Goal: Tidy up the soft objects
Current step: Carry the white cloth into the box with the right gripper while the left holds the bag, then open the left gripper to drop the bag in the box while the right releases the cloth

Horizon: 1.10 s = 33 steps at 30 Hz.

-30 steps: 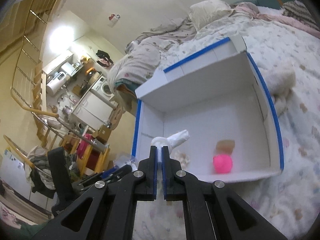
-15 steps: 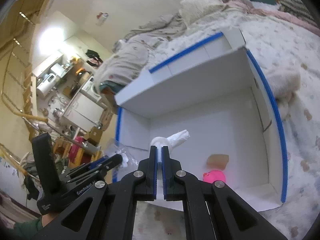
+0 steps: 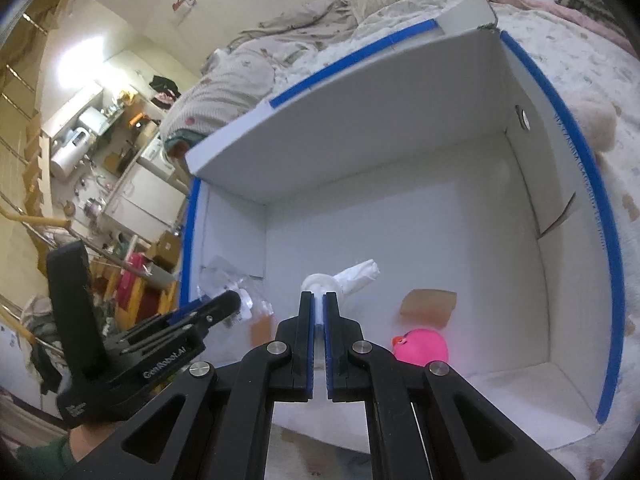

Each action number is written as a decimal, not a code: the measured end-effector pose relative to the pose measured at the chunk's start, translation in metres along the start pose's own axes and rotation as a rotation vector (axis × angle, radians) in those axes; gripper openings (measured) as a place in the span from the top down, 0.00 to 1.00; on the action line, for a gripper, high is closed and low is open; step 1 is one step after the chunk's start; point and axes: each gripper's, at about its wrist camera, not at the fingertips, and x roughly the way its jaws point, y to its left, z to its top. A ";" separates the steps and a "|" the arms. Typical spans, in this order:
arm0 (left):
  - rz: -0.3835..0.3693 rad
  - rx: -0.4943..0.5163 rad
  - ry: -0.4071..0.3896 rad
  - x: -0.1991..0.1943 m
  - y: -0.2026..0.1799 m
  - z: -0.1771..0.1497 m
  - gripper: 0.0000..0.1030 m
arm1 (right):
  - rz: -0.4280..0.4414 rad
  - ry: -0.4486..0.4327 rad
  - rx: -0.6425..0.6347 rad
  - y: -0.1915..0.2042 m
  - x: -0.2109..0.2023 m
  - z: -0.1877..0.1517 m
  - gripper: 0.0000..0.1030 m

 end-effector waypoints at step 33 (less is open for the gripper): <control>-0.011 0.066 0.029 0.013 -0.019 -0.002 0.57 | -0.074 0.042 0.039 0.000 0.026 -0.001 0.19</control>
